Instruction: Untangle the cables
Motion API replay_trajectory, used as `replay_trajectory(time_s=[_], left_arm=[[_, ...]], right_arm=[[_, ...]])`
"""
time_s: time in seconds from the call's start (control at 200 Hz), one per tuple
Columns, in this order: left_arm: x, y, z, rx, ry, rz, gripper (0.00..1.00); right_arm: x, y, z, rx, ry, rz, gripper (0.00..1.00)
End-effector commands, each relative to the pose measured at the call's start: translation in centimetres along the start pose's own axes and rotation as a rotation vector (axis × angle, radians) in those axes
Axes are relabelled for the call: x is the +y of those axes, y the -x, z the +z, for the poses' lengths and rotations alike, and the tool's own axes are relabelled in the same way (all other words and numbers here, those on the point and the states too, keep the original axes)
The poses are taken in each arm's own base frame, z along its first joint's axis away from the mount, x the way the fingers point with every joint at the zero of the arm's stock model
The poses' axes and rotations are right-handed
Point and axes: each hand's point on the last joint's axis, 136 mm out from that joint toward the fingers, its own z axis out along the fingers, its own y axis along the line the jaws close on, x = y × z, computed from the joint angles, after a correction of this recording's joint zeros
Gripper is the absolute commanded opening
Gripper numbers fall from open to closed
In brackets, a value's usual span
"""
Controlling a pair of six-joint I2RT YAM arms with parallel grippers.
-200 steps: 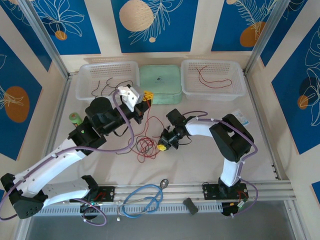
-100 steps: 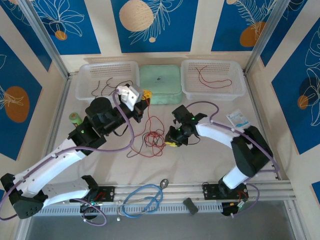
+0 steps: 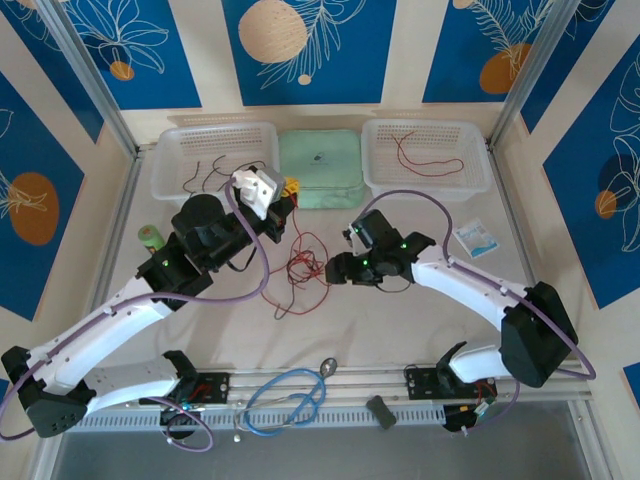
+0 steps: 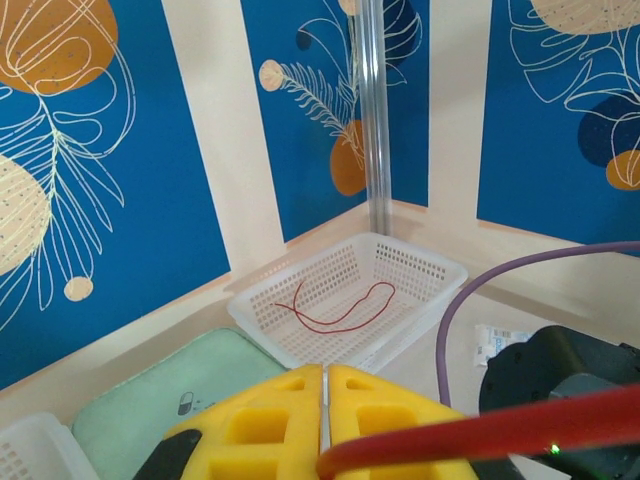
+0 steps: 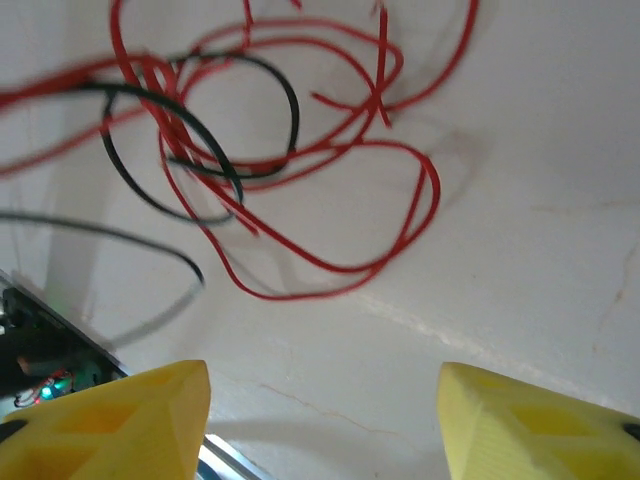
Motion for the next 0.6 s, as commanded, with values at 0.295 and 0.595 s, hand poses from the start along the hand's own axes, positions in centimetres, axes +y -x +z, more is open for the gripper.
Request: replay_trajectory(time_s=[0.295,0.595], left_arm=[[0.1,1.5,-0.2,-0.040,0.013,-0.042,0.00],[0.1,1.5,0.0,-0.040,0.009,-0.054,0.00]], right_arm=[[4.4,4.4,3.6,-0.146,0.139,0.017,0.65],[5.8,5.3,4.9,-0.202,0.235,-0.006,0.67]])
